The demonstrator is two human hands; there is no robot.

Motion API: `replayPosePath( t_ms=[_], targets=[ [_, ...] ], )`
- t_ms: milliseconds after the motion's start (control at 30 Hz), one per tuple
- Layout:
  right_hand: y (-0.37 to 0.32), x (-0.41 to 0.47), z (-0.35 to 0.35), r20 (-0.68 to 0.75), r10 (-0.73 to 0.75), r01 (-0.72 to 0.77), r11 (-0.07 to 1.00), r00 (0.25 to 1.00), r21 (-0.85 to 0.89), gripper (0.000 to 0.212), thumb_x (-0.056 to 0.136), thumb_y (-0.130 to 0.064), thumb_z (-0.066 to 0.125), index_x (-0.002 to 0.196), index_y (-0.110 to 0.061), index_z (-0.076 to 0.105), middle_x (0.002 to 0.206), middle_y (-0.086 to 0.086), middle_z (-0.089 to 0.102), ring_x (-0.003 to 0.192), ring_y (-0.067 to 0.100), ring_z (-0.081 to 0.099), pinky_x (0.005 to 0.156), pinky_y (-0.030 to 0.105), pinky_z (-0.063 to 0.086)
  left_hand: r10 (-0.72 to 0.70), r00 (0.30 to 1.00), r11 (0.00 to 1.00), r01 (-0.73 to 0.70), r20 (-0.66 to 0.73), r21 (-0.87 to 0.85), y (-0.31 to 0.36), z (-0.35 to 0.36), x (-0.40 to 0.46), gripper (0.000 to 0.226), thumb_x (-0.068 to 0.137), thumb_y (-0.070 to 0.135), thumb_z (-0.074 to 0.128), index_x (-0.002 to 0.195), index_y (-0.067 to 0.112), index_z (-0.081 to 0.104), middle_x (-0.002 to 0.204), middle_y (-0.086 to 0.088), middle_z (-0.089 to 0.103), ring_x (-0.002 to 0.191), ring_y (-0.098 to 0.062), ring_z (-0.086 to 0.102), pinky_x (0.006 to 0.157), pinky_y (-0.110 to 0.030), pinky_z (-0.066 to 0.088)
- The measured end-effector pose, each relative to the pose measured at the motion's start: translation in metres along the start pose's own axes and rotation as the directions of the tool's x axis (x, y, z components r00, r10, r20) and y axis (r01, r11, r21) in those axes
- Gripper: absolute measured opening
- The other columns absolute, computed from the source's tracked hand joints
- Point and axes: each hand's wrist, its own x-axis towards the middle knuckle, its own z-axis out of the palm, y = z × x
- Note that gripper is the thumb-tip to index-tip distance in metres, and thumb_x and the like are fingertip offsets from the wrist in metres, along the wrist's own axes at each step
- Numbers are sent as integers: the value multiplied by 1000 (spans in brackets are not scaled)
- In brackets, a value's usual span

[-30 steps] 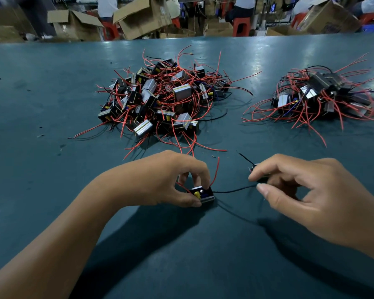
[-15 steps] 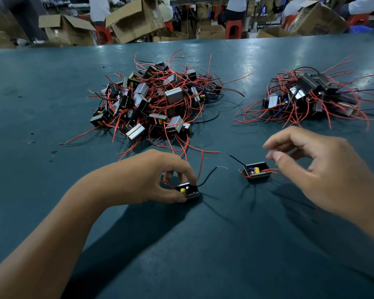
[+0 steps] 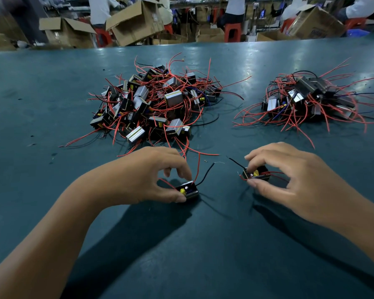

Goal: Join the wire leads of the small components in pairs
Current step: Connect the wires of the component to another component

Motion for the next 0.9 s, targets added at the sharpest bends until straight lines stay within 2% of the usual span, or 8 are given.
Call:
replayPosePath(
  t_ms=[100,233,533,667,733,800,833,900],
  targets=[
    [0,1,-2,4,-23,23,1000,1000,-4,19,82,-38,67,94,-23,67,107,-15,64,104,7,57,89,14,37,55,996,997,-58,-77,-43,3,-6,-2,22,80,41,80,98,32,71,96,12,64,89,-14,58,74,-13,41],
    [4,1,-6,29,0,0,1000,1000,-22,24,78,-32,76,99,-26,65,108,-17,62,106,7,56,90,13,36,89,987,967,-117,-132,-225,11,-5,-3,15,84,36,78,94,26,72,83,6,67,75,-16,61,67,-21,46],
    [9,-1,-5,68,91,-88,996,994,-33,50,73,-50,71,119,-41,51,120,-35,50,111,-28,37,91,-6,21,-39,955,861,-117,-294,-495,13,-4,-2,12,90,22,72,85,11,69,67,-5,68,57,-7,55,54,-16,44],
    [10,1,6,46,126,-126,992,991,-6,49,73,-57,70,116,-44,50,115,-33,55,111,-18,45,91,-1,29,-112,850,847,-189,-515,-497,19,-1,3,8,92,15,66,84,10,67,59,-2,63,47,-6,48,48,-13,37],
    [11,3,11,25,115,-115,993,993,10,40,76,-57,66,110,-38,54,107,-26,62,105,-8,55,90,10,41,-104,818,759,-301,-565,-577,25,1,1,11,91,13,65,80,13,65,56,1,58,44,-10,42,44,-19,33],
    [10,5,13,-14,82,-81,996,997,33,27,83,-48,64,102,-30,60,96,-18,67,94,3,63,84,30,50,94,913,478,-392,-398,-786,33,-1,-8,10,91,16,65,82,12,64,59,-2,58,42,-15,39,42,-20,31],
    [10,5,14,-29,68,-67,997,997,46,20,85,-44,63,97,-28,62,91,-16,67,89,7,64,80,35,51,268,938,336,-305,-220,-891,39,-4,-12,12,93,20,66,88,9,65,65,-4,61,46,-14,44,43,-22,36],
    [12,5,14,-37,72,-69,994,997,81,12,89,-40,60,91,-28,64,86,-14,67,85,10,64,76,36,50,518,832,351,2,196,-936,54,-6,-16,21,96,26,66,103,6,64,84,-4,65,64,-22,55,54,-40,46]
  ],
)
